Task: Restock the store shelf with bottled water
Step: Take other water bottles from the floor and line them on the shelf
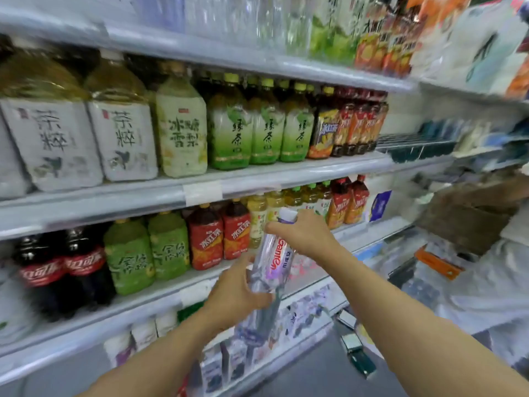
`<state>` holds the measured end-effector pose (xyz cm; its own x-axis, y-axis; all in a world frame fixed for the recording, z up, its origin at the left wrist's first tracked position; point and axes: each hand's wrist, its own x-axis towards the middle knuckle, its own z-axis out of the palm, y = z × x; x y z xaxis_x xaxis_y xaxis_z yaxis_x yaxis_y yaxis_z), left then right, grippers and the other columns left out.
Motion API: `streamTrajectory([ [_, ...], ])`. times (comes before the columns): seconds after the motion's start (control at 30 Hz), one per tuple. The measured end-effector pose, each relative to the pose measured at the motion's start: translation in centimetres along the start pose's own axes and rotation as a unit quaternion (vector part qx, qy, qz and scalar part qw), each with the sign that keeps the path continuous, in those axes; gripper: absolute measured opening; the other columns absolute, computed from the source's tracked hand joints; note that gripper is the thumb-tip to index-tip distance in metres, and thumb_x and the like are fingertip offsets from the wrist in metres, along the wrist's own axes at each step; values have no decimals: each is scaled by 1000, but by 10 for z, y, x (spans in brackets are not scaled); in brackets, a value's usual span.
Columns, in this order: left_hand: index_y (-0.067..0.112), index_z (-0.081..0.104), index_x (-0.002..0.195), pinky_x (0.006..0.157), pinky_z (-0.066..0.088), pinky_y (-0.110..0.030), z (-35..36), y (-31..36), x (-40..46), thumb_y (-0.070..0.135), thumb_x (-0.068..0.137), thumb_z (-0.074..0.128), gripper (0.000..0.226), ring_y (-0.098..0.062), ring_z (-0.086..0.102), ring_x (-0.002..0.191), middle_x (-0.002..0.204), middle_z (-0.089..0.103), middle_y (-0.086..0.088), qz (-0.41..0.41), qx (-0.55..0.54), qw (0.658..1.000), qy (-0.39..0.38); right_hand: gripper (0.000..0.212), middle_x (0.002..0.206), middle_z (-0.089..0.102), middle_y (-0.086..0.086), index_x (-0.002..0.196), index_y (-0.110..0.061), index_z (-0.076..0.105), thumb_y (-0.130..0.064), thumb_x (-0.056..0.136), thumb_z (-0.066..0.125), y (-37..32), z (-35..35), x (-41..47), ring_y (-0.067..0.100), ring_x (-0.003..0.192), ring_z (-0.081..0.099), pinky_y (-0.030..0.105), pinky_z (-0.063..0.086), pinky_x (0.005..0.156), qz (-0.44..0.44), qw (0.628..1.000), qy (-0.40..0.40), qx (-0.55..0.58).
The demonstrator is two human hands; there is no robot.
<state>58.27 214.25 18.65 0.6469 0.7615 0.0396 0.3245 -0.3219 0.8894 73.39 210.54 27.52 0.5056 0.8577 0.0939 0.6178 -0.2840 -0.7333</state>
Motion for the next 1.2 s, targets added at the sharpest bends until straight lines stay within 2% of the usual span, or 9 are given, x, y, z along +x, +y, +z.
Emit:
streamTrajectory([
  [0.13, 37, 46, 111, 88, 52, -33, -19, 47, -19, 29, 56, 82, 66, -1, 63, 90, 104, 65, 16, 32, -4, 998, 53, 47, 69, 65, 1, 69, -14, 64, -60, 66, 69, -47, -30, -11, 19, 69, 64, 36, 52, 64, -58, 998, 16, -20],
  [0.23, 31, 52, 113, 91, 51, -38, -37, 78, -32, 36, 49, 79, 70, -8, 66, 91, 102, 69, 11, 36, -21, 996, 81, 51, 73, 66, 3, 68, -16, 62, -66, 60, 65, -80, -48, -19, 23, 74, 64, 41, 53, 70, -90, 995, 28, -12],
  [0.43, 31, 54, 110, 82, 52, -29, -68, 129, -68, 25, 71, 79, 47, -4, 64, 87, 97, 69, 12, 48, -7, 987, 154, 51, 75, 68, 2, 67, -20, 58, -69, 56, 62, -136, -74, -43, 22, 74, 66, 41, 53, 72, -137, 990, 23, 19],
  [0.67, 40, 48, 98, 88, 52, -35, -110, 159, -100, 19, 76, 77, 42, -5, 65, 86, 94, 66, 14, 69, -6, 972, 225, 73, 90, 67, -4, 92, -24, 61, -84, 53, 52, -195, -82, -67, 18, 84, 63, 44, 52, 81, -226, 974, 20, 6],
  [0.77, 40, 49, 104, 87, 54, -41, -130, 167, -106, 20, 76, 77, 44, -11, 67, 92, 100, 69, 8, 72, -10, 967, 244, 71, 112, 62, -4, 116, -22, 56, -75, 68, 58, -214, -82, -76, 14, 95, 58, 36, 48, 87, -263, 964, -5, 40],
  [0.93, 27, 50, 108, 60, 48, -9, -170, 179, -114, 17, 80, 72, 37, 4, 64, 76, 93, 68, 7, 86, -16, 955, 283, 70, 123, 56, 0, 131, -18, 44, -63, 80, 58, -237, -80, -71, 14, 101, 55, 26, 42, 74, -291, 950, -31, 113],
  [1.07, 27, 54, 108, 80, 54, -27, -212, 188, -113, 23, 78, 75, 37, -9, 65, 94, 102, 70, 4, 88, 3, 945, 315, 57, 116, 53, 2, 132, -16, 42, -51, 89, 55, -257, -74, -52, 12, 87, 52, 19, 38, 57, -289, 953, 10, 93],
  [1.13, 29, 56, 106, 79, 54, -28, -237, 195, -107, 28, 77, 76, 36, -9, 65, 93, 100, 70, 5, 91, 19, 937, 336, 54, 121, 50, 4, 134, -15, 40, -43, 90, 57, -266, -67, -39, 12, 90, 51, 24, 43, 65, -286, 955, 34, 74],
  [1.2, 27, 56, 107, 82, 55, -36, -260, 204, -100, 32, 76, 75, 37, -12, 66, 92, 99, 69, 4, 96, 27, 933, 346, 57, 131, 47, 5, 136, -15, 39, -40, 89, 59, -274, -59, -24, 18, 110, 49, 34, 45, 87, -283, 956, 59, 45],
])
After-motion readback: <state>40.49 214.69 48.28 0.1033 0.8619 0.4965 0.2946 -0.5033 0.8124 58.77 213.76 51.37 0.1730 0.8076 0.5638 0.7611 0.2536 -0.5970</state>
